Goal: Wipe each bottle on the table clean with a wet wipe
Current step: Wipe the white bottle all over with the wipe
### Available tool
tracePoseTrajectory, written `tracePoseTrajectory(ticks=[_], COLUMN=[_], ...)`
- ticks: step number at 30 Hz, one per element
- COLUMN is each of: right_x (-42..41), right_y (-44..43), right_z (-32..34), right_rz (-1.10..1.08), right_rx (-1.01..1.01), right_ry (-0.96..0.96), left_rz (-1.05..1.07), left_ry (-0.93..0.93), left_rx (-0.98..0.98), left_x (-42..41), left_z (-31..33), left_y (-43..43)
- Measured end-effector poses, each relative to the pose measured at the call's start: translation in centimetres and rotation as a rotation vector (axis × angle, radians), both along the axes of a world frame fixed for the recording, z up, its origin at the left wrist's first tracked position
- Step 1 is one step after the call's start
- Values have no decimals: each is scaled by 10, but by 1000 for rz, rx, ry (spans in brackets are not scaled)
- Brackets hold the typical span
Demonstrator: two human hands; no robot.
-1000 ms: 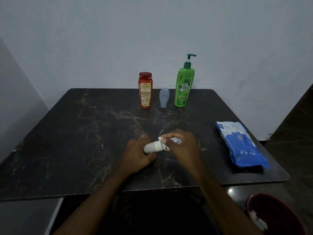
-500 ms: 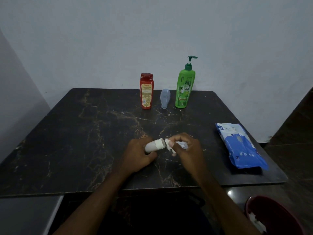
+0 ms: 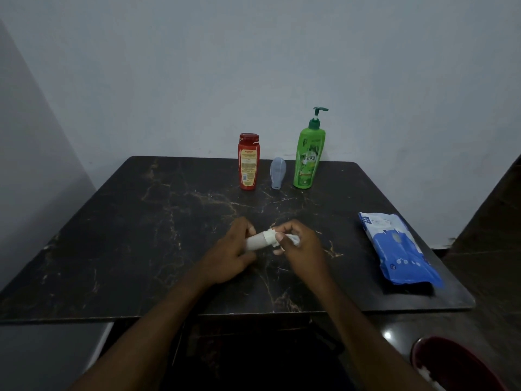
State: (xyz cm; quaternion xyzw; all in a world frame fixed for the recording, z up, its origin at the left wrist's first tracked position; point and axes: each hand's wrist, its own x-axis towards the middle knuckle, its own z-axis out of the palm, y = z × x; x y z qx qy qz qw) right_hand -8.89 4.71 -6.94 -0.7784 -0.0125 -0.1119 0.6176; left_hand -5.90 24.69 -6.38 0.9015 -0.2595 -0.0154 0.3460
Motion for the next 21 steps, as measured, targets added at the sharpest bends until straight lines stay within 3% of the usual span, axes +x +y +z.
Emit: tracePoseTrajectory(ticks=[4, 12, 21], right_x=[22, 83, 143], right_y=[3, 6, 13], right_z=[-2, -13, -13], right_rz=[-31, -66, -107], right_rx=[67, 284, -59], right_ry=[55, 90, 73], left_rz=[50, 279, 404], left_ry=[21, -132, -204], left_rx=[22, 40, 50], left_x=[14, 64, 130], left_z=[22, 64, 82], left_y=[17, 48, 56])
